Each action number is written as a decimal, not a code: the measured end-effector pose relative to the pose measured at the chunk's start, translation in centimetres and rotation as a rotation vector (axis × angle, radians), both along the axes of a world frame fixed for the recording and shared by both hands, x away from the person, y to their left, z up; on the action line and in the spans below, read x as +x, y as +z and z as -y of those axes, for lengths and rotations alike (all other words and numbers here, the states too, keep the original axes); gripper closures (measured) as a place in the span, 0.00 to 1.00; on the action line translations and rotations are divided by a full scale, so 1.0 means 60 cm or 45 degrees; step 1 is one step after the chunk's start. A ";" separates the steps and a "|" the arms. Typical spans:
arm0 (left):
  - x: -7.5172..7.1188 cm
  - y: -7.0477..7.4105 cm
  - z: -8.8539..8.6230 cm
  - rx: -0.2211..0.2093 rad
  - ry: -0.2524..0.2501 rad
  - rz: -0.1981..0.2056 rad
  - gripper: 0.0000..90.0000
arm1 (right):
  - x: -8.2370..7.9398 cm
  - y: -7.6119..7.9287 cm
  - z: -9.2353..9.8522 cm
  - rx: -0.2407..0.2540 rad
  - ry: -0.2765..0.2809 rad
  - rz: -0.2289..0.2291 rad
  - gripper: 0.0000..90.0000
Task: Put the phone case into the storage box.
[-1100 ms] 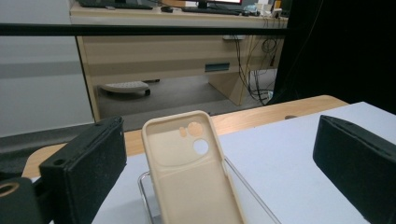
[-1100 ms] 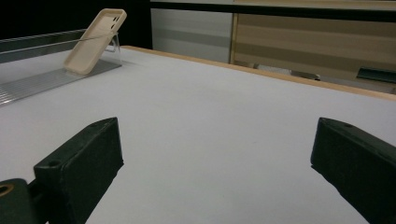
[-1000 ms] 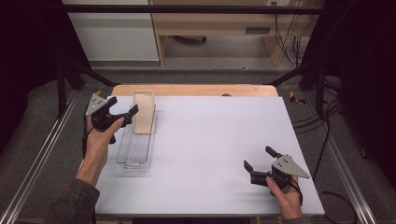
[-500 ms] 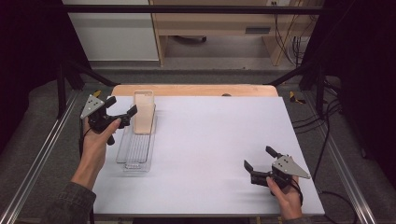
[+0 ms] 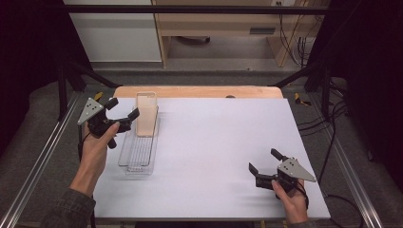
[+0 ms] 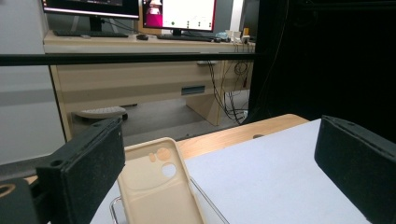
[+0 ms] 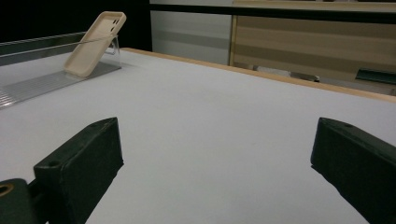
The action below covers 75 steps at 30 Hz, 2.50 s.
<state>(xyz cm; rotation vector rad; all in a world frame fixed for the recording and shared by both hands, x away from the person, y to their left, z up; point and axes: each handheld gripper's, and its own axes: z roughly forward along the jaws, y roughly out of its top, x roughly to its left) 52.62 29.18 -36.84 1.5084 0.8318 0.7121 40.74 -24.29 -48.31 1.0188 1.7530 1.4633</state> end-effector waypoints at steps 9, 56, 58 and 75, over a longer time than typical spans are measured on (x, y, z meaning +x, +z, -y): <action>-0.018 -0.011 -0.004 0.017 -0.016 0.035 0.02 | 0.000 0.000 0.000 -0.003 0.002 0.000 0.03; -0.143 -0.100 -0.024 0.074 -0.081 0.065 0.01 | -0.001 0.000 -0.003 -0.014 0.004 -0.003 0.03; -0.145 -0.103 -0.026 0.077 -0.077 0.065 0.01 | -0.002 0.000 -0.003 -0.014 0.004 -0.004 0.03; -0.166 -0.121 -0.038 0.063 -0.068 0.064 0.01 | -0.002 0.001 -0.002 -0.015 0.005 -0.002 0.03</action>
